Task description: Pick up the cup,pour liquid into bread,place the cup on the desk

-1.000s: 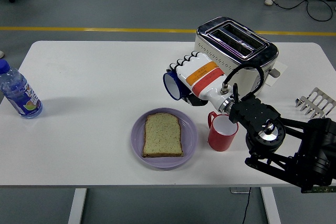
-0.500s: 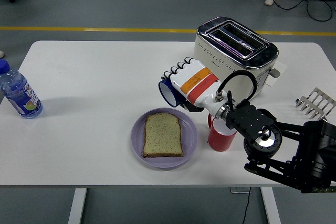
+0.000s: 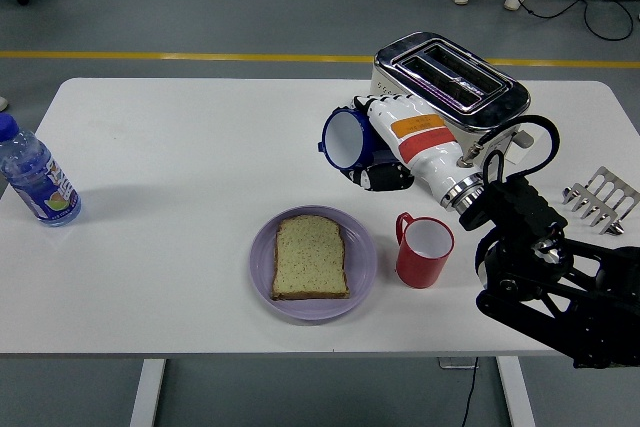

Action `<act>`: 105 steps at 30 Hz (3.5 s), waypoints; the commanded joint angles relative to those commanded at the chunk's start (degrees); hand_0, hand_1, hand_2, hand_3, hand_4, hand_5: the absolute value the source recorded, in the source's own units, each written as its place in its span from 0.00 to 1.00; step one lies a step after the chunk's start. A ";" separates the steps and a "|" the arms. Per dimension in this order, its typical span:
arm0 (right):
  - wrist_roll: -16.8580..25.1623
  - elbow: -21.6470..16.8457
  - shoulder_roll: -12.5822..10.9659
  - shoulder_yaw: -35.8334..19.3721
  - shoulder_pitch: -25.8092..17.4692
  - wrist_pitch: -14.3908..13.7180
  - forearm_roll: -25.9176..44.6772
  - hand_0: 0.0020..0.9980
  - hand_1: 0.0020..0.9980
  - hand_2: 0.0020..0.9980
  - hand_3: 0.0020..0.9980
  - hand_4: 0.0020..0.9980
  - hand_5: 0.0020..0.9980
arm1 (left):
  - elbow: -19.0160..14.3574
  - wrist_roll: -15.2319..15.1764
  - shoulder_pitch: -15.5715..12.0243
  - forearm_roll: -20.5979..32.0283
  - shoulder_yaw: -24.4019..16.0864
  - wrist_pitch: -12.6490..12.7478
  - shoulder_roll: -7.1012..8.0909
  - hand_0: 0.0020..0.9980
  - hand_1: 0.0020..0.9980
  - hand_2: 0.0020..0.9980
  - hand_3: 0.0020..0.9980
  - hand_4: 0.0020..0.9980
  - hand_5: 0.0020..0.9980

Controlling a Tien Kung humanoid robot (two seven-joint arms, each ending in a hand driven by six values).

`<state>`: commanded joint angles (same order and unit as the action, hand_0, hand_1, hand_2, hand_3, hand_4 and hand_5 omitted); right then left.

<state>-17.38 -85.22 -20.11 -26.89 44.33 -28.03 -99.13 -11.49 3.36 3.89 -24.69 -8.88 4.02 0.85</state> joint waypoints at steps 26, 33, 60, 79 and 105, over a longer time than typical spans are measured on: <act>19.93 -4.62 -5.79 -24.69 -23.75 0.26 32.13 0.53 0.45 0.56 0.54 0.70 0.00 | -0.06 -0.02 -0.24 -0.85 -0.06 -0.03 -0.06 0.64 0.65 0.66 0.56 0.32 0.84; 26.84 -1.24 -3.87 -29.75 -31.61 -3.09 33.24 0.53 0.46 0.56 0.55 0.69 0.00 | 0.01 -0.02 -0.40 -0.77 0.33 0.00 -0.04 0.64 0.65 0.66 0.56 0.32 0.83; 50.51 15.42 7.92 -33.24 -39.22 -8.95 41.96 0.57 0.47 0.56 0.56 0.68 0.00 | 0.02 -0.04 -0.05 -0.81 0.97 -0.02 -0.07 0.64 0.65 0.66 0.56 0.32 0.84; 54.36 31.22 12.02 -28.13 -34.27 -6.92 46.08 0.57 0.48 0.57 0.76 0.74 0.01 | 0.04 -0.03 0.37 -0.71 0.61 -0.01 -0.02 0.64 0.65 0.66 0.56 0.32 0.84; 53.15 35.20 12.93 -24.90 -33.53 -7.14 46.70 0.68 0.54 0.67 0.91 0.92 0.17 | 0.02 -0.03 -0.14 -0.61 1.05 -0.04 -0.13 0.63 0.65 0.66 0.56 0.32 0.84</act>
<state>35.77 -50.02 -7.18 -51.79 10.80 -35.17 -52.43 -11.46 3.33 3.75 -25.30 -7.83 3.97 0.72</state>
